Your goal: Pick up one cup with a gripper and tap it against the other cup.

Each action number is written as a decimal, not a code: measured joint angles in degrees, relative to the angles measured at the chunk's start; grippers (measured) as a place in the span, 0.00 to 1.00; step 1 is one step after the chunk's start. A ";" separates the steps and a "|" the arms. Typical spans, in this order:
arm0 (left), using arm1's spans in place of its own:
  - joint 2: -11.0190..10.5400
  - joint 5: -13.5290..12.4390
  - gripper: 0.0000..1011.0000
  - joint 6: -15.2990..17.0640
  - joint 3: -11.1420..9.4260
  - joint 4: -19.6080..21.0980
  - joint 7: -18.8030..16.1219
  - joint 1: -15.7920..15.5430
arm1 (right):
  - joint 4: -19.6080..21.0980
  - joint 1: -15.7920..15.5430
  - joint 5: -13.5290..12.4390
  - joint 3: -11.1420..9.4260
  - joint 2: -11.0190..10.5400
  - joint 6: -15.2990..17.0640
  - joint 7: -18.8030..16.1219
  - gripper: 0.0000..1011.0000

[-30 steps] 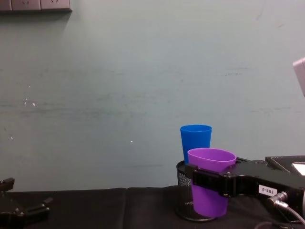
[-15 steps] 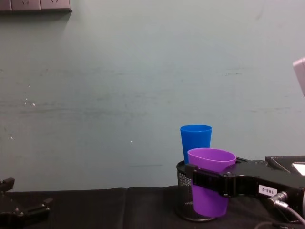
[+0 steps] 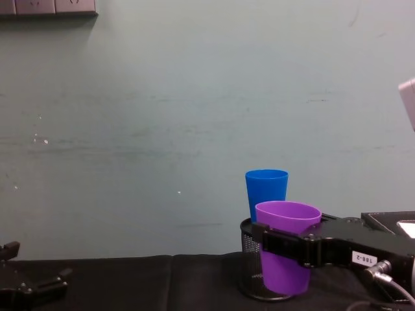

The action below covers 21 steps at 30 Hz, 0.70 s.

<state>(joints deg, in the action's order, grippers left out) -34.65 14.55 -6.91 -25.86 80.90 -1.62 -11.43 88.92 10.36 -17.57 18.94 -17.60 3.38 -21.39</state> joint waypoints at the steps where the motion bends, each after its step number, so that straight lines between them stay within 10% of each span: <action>1: 0.00 0.00 0.99 0.00 0.00 0.00 0.00 0.00 | 0.00 0.00 0.00 0.00 0.00 0.00 0.00 0.71; 21: 0.00 0.00 0.99 0.00 0.00 0.00 0.00 0.00 | 0.00 0.00 0.00 0.00 0.00 0.00 0.00 0.72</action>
<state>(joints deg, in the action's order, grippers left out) -34.65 14.55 -6.91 -25.86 80.90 -1.62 -11.43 88.92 10.36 -17.56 18.94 -17.60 3.38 -21.39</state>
